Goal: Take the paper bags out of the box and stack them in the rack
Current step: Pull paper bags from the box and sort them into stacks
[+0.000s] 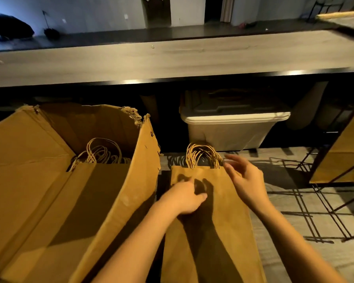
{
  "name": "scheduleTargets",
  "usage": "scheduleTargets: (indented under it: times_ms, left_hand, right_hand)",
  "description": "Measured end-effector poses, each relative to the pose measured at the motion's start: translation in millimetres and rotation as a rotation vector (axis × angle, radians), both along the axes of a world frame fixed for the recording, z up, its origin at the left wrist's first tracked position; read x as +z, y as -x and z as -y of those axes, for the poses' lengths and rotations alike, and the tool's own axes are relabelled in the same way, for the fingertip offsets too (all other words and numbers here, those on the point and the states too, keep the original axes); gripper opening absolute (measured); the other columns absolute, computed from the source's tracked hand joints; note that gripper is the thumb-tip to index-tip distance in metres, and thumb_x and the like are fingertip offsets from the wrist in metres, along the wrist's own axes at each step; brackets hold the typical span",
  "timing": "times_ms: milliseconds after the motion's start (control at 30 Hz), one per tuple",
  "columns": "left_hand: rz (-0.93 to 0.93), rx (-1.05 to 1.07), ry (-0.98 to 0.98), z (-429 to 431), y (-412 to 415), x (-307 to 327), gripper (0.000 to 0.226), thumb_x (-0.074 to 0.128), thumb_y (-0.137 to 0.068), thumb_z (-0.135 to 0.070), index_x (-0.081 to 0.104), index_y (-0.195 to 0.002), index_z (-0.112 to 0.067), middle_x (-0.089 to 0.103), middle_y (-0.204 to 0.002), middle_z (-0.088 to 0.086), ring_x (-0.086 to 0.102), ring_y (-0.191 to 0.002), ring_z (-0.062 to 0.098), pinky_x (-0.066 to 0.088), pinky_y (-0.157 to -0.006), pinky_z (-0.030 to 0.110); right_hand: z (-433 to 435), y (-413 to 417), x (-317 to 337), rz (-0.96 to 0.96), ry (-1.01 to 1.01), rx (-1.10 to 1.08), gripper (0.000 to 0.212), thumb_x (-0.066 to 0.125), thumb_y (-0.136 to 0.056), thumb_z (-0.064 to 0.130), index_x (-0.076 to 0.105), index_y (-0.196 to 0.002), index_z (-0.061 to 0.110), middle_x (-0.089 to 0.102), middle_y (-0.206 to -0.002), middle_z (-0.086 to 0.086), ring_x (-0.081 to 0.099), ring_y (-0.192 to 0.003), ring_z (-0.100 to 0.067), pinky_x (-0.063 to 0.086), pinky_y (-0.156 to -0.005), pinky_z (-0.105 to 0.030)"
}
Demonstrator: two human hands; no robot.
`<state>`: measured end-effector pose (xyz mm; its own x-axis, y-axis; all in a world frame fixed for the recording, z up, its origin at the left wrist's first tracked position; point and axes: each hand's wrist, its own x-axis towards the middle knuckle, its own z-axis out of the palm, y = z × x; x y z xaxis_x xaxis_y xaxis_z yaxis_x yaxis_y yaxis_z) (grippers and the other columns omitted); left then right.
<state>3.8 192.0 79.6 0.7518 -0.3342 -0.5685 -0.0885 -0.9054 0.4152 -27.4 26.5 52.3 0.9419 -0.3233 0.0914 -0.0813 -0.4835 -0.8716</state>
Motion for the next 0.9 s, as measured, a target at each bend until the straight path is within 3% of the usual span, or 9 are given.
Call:
scheduleTargets:
  times_ms: [100,200,300,433,500,633,800,900]
  left_hand:
    - [0.230,-0.082,-0.041,3,-20,49,0.051,0.045,-0.094,-0.045,0.045,-0.133,-0.012,0.049,-0.136,0.012,0.048,-0.122,0.029,0.042,-0.101,0.041]
    - [0.427,-0.128,-0.098,-8,-33,100,0.051,0.043,-0.094,-0.047,0.047,-0.134,-0.014,0.054,-0.131,0.010,0.052,-0.117,0.028,0.045,-0.098,0.041]
    - [0.509,-0.157,-0.179,-37,-36,146,0.052,0.041,-0.096,-0.046,0.048,-0.134,-0.011,0.058,-0.122,0.011,0.055,-0.111,0.027,0.046,-0.095,0.039]
    - [0.598,-0.064,-0.235,-97,-36,178,0.041,0.041,-0.095,-0.046,0.056,-0.113,-0.013,0.048,-0.081,-0.002,0.052,-0.082,0.020,0.046,-0.074,0.033]
    - [0.639,-0.004,-0.276,-127,-37,180,0.042,0.041,-0.095,-0.047,0.053,-0.119,-0.015,0.049,-0.086,-0.002,0.052,-0.085,0.020,0.045,-0.074,0.032]
    - [0.707,0.134,-0.331,-191,-30,164,0.052,0.042,-0.094,-0.048,0.041,-0.139,-0.022,0.057,-0.126,0.006,0.056,-0.110,0.023,0.050,-0.087,0.037]
    - [0.684,0.251,-0.344,-254,-20,115,0.039,0.044,-0.095,-0.046,0.050,-0.130,-0.032,0.061,-0.122,-0.003,0.058,-0.105,0.018,0.050,-0.078,0.033]
    - [0.559,0.321,-0.318,-285,-17,77,0.037,0.046,-0.095,-0.041,0.051,-0.129,-0.030,0.061,-0.121,-0.002,0.058,-0.103,0.018,0.052,-0.080,0.034]
  right_hand:
    - [-17,-35,49,0.187,0.103,0.124,0.022,0.058,-0.093,0.021,0.065,-0.113,0.015,0.064,-0.093,0.012,0.061,-0.089,0.005,0.054,-0.081,-0.019]
    - [-39,-62,98,0.312,0.153,0.240,0.021,0.056,-0.094,0.021,0.065,-0.111,0.015,0.068,-0.092,0.006,0.065,-0.089,-0.004,0.055,-0.080,-0.024]
    - [-69,-82,141,0.406,0.278,0.348,0.020,0.056,-0.094,0.022,0.065,-0.110,0.015,0.069,-0.091,0.005,0.066,-0.085,-0.006,0.056,-0.079,-0.029]
    - [-125,-96,176,0.469,0.459,0.512,0.020,0.056,-0.094,0.023,0.065,-0.110,0.015,0.070,-0.093,0.000,0.065,-0.082,-0.009,0.055,-0.076,-0.029]
    - [-154,-101,181,0.471,0.543,0.573,0.021,0.054,-0.094,0.023,0.065,-0.112,0.017,0.070,-0.096,0.000,0.065,-0.084,-0.011,0.054,-0.075,-0.028]
    - [-216,-109,163,0.420,0.749,0.699,0.024,0.052,-0.093,0.029,0.062,-0.114,0.022,0.069,-0.100,0.000,0.065,-0.089,-0.017,0.056,-0.075,-0.038]
    - [-263,-120,121,0.271,0.928,0.884,0.037,0.056,-0.090,0.026,0.055,-0.127,0.021,0.054,-0.131,-0.003,0.048,-0.121,-0.024,0.049,-0.092,-0.041]
    - [-271,-124,97,0.122,0.983,0.914,0.057,0.060,-0.089,0.029,0.038,-0.142,0.023,0.032,-0.149,-0.006,0.030,-0.136,-0.030,0.038,-0.105,-0.044]
